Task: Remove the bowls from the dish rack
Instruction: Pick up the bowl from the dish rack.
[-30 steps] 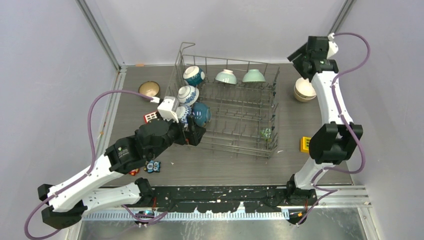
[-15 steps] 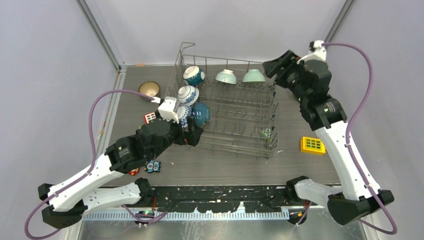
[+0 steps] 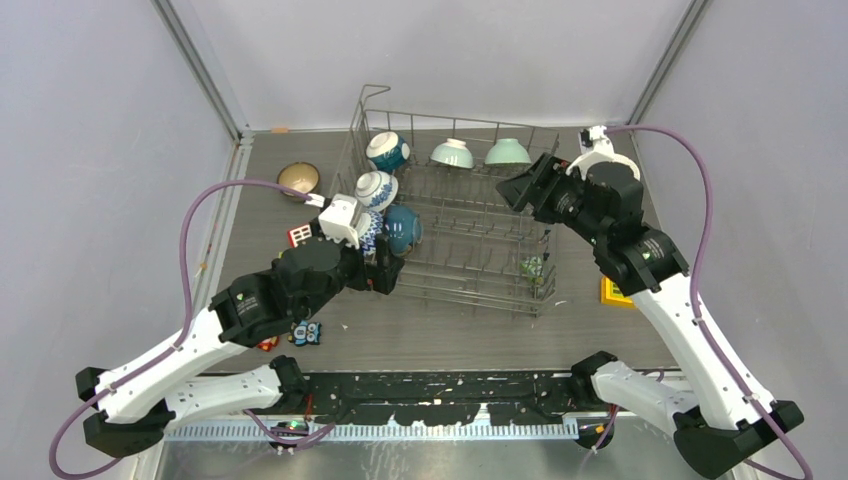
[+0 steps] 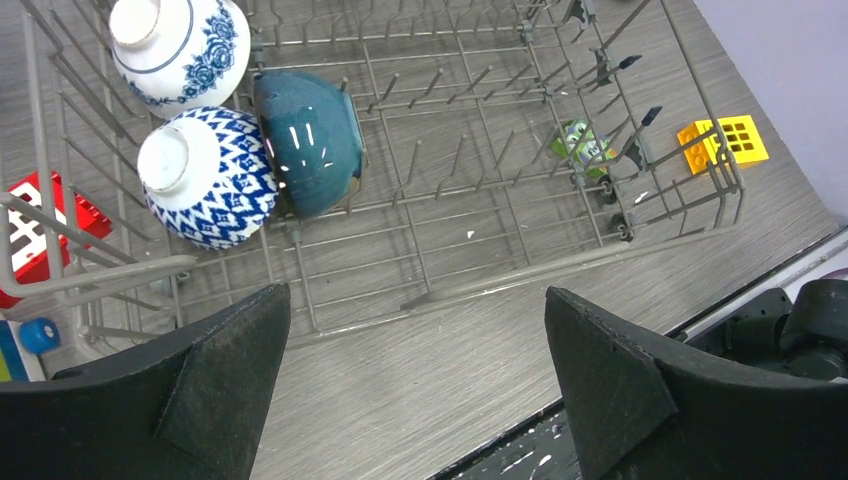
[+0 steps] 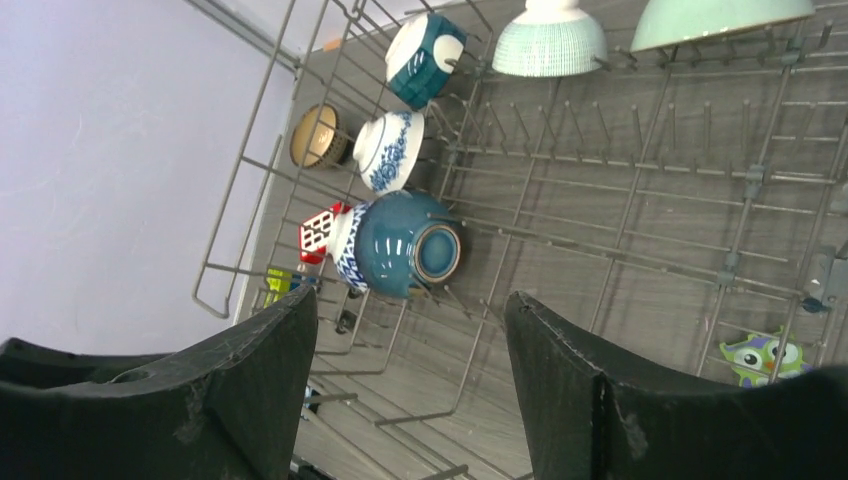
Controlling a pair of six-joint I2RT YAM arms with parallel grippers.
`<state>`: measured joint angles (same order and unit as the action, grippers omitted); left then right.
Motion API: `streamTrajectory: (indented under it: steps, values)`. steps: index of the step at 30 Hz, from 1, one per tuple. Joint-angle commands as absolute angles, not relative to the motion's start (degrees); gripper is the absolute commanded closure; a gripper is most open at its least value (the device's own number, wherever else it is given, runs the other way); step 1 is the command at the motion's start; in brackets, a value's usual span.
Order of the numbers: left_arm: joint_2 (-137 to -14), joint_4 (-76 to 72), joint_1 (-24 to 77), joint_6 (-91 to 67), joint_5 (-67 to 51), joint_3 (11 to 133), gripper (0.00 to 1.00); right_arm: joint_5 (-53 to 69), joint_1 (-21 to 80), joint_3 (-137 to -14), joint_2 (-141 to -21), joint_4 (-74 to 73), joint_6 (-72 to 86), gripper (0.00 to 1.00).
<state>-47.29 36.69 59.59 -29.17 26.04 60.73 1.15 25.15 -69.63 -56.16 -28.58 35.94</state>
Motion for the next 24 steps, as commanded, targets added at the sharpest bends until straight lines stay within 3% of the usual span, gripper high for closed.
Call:
streamTrajectory:
  steps: [1, 5, 8, 10, 16, 24]
  values:
    - [-47.0, 34.9, 59.5, -26.4, 27.2, 62.2, 0.00, 3.1, 25.4, -68.2, -53.9, -30.0, 35.8, 0.25]
    - [-47.7, 34.4, 59.5, -25.1, 27.4, 62.2, 0.00, 0.2, 25.4, -66.8, -52.6, -31.5, 35.9, 0.19]
    - [-48.3, 33.9, 59.5, -24.4, 27.4, 62.3, 0.00, -6.4, 25.4, -65.5, -51.6, -32.4, 37.5, 0.06]
    - [-48.8, 33.5, 59.5, -24.0, 27.5, 62.4, 0.00, -9.9, 25.4, -64.8, -50.9, -33.1, 38.2, 0.03]
    - [-50.6, 33.2, 59.5, -23.3, 27.6, 62.7, 0.00, -17.7, 25.3, -63.4, -50.4, -35.5, 38.2, 0.01]
    - [-52.1, 32.3, 59.5, -22.7, 27.5, 62.5, 0.00, -17.6, 25.2, -60.4, -48.7, -33.5, 37.5, 0.03]
